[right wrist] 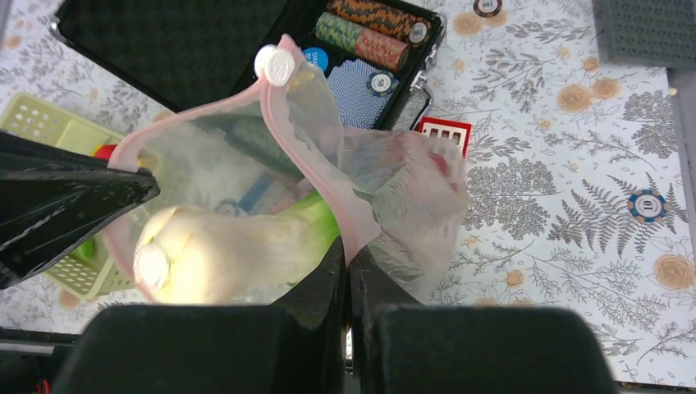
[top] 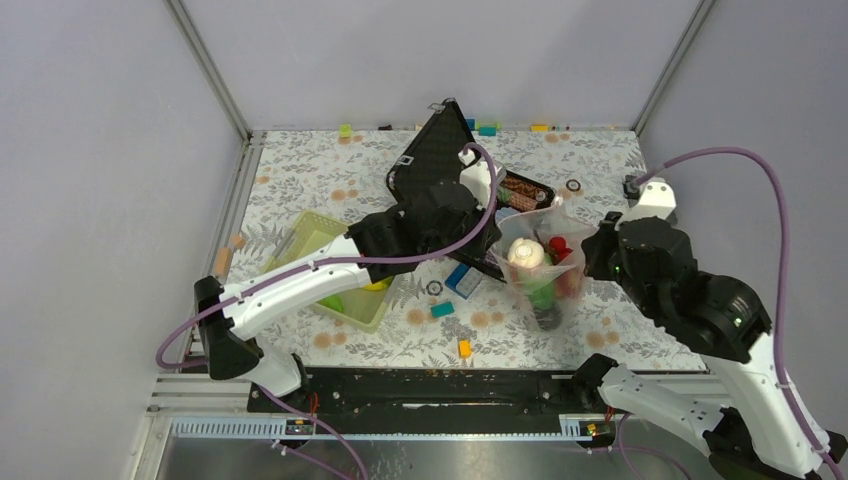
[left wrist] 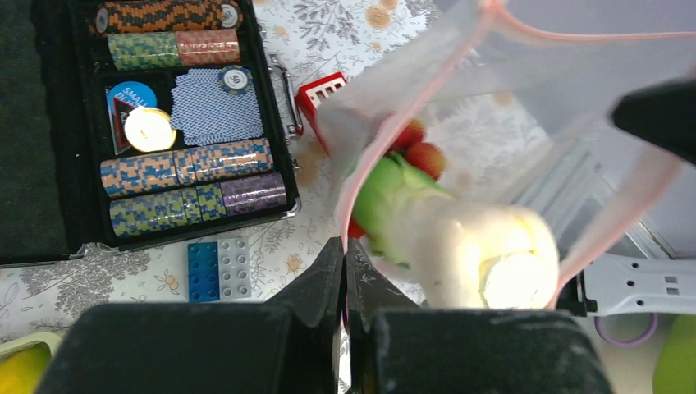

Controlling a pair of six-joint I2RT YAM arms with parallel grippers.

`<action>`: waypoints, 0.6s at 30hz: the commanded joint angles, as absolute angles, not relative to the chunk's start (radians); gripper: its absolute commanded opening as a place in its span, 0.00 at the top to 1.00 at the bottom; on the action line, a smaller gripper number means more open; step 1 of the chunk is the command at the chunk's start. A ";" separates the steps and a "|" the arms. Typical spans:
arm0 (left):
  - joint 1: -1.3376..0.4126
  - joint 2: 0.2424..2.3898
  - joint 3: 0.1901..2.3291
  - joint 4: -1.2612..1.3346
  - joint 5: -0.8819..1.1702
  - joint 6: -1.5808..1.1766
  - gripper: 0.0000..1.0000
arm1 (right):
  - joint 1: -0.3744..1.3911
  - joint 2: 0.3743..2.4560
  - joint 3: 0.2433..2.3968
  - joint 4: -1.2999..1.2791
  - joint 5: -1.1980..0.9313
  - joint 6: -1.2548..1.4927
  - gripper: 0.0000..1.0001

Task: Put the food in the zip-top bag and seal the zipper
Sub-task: Adjust the zipper food storage bag at the center of the board.

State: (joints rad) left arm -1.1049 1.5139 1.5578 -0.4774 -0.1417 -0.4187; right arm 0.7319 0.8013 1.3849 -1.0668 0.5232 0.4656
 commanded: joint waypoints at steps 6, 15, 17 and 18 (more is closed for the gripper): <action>-1.095 1.618 1.639 -0.452 -0.168 -0.421 1.00 | 0.727 0.805 1.409 -1.138 0.561 0.483 1.00; -1.095 1.625 1.552 -0.556 -0.360 -0.448 1.00 | 0.726 0.811 1.190 -0.926 0.384 0.477 1.00; -1.095 1.603 1.524 -0.541 -0.329 -0.449 1.00 | 0.726 0.817 1.173 -0.889 0.380 0.478 1.00; -1.095 1.590 1.512 -0.532 -0.321 -0.451 1.00 | 0.726 0.818 1.166 -0.869 0.374 0.480 1.00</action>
State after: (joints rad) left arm -1.0985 1.6596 1.5482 -0.5606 -0.2939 -0.4412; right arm 0.7311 0.8227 1.1782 -0.9855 0.4042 0.4767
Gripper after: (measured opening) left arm 0.010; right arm 0.022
